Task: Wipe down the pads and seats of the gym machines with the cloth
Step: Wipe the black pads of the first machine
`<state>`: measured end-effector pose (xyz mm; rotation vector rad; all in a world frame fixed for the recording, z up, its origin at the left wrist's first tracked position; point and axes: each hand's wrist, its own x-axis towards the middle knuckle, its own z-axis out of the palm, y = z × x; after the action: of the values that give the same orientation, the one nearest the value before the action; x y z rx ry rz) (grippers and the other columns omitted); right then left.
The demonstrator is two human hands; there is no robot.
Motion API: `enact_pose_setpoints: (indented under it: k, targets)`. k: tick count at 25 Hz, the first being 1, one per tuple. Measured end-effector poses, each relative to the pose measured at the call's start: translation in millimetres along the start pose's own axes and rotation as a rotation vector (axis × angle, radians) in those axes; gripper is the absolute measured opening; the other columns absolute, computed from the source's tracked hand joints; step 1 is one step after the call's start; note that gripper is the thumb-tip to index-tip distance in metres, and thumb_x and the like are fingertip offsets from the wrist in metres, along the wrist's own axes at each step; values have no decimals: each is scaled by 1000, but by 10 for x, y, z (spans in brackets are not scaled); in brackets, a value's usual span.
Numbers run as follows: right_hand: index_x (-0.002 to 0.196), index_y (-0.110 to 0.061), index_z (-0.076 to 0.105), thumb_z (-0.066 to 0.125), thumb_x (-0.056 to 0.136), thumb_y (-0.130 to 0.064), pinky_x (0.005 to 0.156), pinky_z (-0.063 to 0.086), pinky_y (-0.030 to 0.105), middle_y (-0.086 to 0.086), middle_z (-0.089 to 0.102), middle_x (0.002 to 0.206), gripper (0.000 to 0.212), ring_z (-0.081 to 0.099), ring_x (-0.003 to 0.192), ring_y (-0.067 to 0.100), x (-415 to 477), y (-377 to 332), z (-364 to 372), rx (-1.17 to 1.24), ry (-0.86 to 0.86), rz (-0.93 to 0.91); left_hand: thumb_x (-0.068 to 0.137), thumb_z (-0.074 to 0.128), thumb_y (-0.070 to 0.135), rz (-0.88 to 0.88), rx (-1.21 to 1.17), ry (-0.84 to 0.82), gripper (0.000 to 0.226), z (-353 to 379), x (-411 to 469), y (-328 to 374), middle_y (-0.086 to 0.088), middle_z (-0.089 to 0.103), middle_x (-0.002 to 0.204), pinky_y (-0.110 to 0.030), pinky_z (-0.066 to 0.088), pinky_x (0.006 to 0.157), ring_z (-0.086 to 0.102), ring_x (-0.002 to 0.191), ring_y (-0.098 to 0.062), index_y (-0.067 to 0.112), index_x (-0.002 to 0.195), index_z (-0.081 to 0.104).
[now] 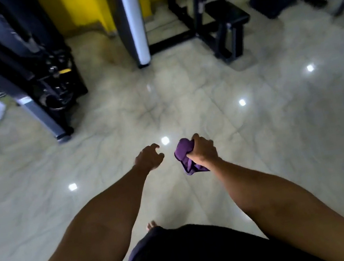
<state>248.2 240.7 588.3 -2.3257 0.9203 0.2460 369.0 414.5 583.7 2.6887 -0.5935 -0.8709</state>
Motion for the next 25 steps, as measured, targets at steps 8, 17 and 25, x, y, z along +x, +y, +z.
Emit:
enact_pose_setpoints:
  k: [8, 17, 25]
  targets:
    - [118, -12, 49, 67, 88, -50, 85, 50, 39, 14, 67, 118, 51, 63, 110, 38, 358, -2000, 569, 6, -92, -234, 96, 53, 36, -132, -98, 192, 46, -1331, 1, -1501, -6, 50, 146, -37, 40, 106, 48, 133, -28, 27, 141, 49]
    - [145, -31, 33, 56, 98, -43, 87, 50, 43, 13, 63, 122, 53, 63, 109, 39, 803, -3704, 1026, 21, -47, -488, 97, 54, 36, -266, -204, 328, 47, -2197, 167, -2801, -7, 50, 147, -38, 43, 104, 50, 131, -29, 25, 142, 48]
    - [108, -20, 53, 59, 95, -55, 74, 45, 36, 10, 66, 108, 38, 64, 103, 35, 2089, -4791, 1387, -101, -139, -584, 96, 57, 38, -384, -290, 370, 50, -2800, 1215, -3474, -6, 51, 148, -40, 44, 105, 51, 130, -29, 24, 143, 49]
